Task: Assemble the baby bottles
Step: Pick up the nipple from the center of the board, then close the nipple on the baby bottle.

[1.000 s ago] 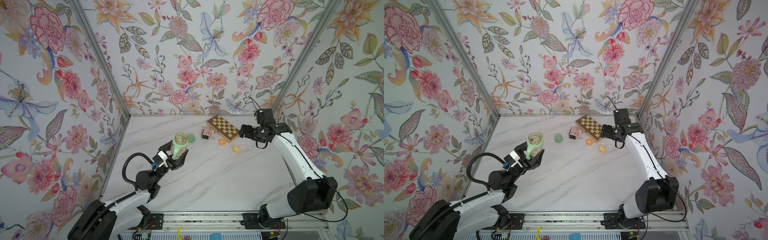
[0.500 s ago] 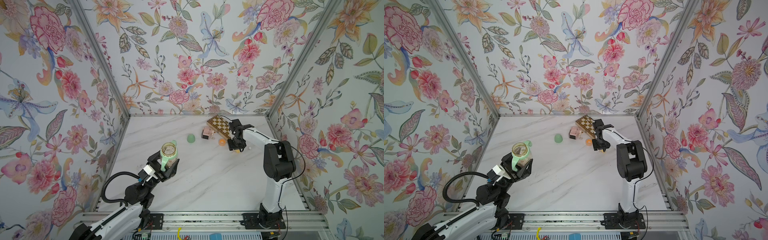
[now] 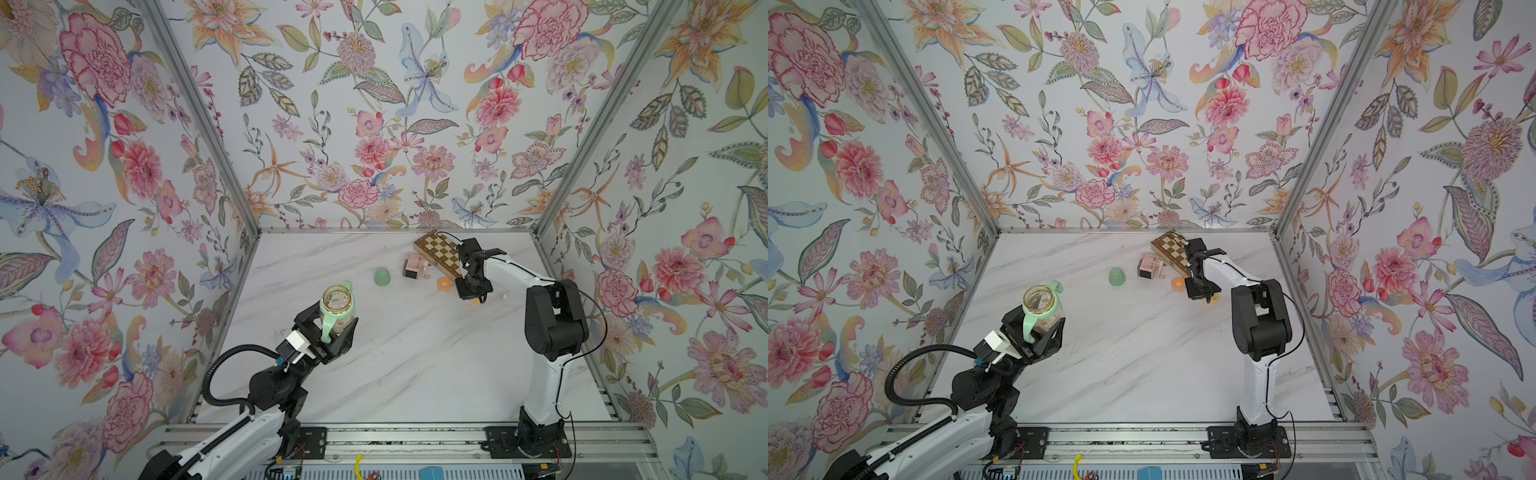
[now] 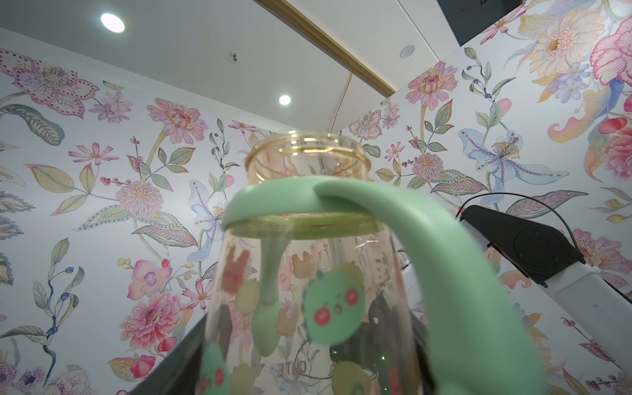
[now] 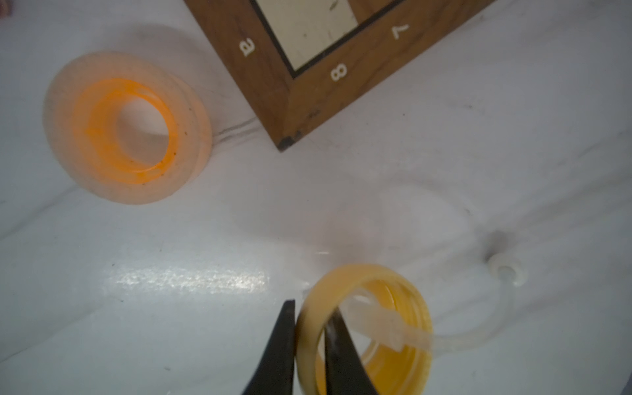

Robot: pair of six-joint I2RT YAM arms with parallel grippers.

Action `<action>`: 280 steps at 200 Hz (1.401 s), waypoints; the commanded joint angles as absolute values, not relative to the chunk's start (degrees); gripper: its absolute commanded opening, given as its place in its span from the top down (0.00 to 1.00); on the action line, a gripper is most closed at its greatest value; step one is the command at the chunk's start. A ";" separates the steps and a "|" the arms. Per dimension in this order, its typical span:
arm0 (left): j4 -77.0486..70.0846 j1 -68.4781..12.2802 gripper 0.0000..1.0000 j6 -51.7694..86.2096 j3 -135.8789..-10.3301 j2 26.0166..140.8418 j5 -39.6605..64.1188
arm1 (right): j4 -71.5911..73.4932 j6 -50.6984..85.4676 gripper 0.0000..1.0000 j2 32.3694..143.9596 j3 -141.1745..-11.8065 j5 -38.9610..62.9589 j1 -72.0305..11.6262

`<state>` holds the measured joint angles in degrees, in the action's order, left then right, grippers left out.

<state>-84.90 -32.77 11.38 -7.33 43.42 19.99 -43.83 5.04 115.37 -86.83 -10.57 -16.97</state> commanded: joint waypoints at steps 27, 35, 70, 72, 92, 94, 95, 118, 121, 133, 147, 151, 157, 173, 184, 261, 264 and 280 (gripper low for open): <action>-87.15 -32.42 0.96 10.46 -6.93 42.95 18.65 | -44.62 7.11 0.94 107.18 -86.13 -7.77 -17.39; -87.15 -32.41 0.96 10.39 -6.94 43.06 18.68 | -44.83 7.20 0.95 106.11 -86.15 -7.10 -17.41; -88.53 -32.40 0.97 10.68 -7.17 44.94 18.52 | -45.22 10.14 0.99 99.01 -86.85 5.03 -18.11; -88.88 -32.36 0.97 10.76 -7.20 45.18 18.52 | -44.97 10.44 1.00 98.27 -86.90 6.14 -18.17; -95.95 -32.40 0.98 11.45 -7.58 50.00 16.98 | -39.77 15.97 1.00 90.03 -88.71 19.67 -19.71; -96.78 -32.40 0.98 11.56 -7.74 50.65 16.86 | -38.92 16.80 1.00 89.15 -88.98 20.74 -19.87; -97.21 -32.37 0.98 11.58 -7.87 50.99 16.78 | -38.49 17.19 1.00 88.96 -89.09 21.31 -19.91; -102.59 -32.40 0.99 13.34 -13.32 57.88 16.80 | -27.38 28.92 1.00 82.33 -93.51 33.09 -21.98; -102.87 -32.43 0.99 13.40 -14.14 58.57 16.93 | -25.76 30.45 1.00 81.87 -94.09 34.10 -22.46; -102.92 -32.84 0.99 13.58 -17.57 61.67 17.05 | -19.61 36.05 1.00 80.63 -96.37 37.39 -24.35; -102.88 -33.59 0.99 13.12 -21.14 64.16 16.64 | -13.35 41.77 1.00 80.20 -98.47 39.26 -26.57; -102.92 -33.77 0.99 13.02 -22.09 64.76 16.55 | -11.10 43.51 1.00 80.24 -98.95 39.79 -27.10; -102.92 -33.85 0.99 13.08 -23.49 65.74 16.52 | -7.91 46.17 1.00 80.43 -99.57 40.47 -27.78; -102.92 -34.28 0.99 13.69 -27.18 68.77 17.02 | 0.24 52.34 1.00 81.73 -101.67 41.74 -30.15; -102.92 -34.89 0.99 13.80 -29.18 70.79 16.90 | 3.13 54.62 1.00 83.10 -104.22 41.60 -32.08; -102.92 -38.47 0.99 12.04 -36.68 80.37 13.51 | 8.01 59.68 1.00 92.75 -118.26 40.30 -43.51; -102.91 -38.46 0.99 12.04 -36.75 80.41 13.53 | 8.00 59.68 1.00 92.87 -118.25 40.17 -43.74; -102.92 -38.68 0.99 11.91 -36.93 80.42 13.45 | 8.75 59.81 1.00 93.38 -117.95 39.73 -44.59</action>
<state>-86.72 -37.98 12.84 -34.83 80.38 14.63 4.73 58.22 93.03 -116.36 40.07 -43.62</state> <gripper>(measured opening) 0.728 0.102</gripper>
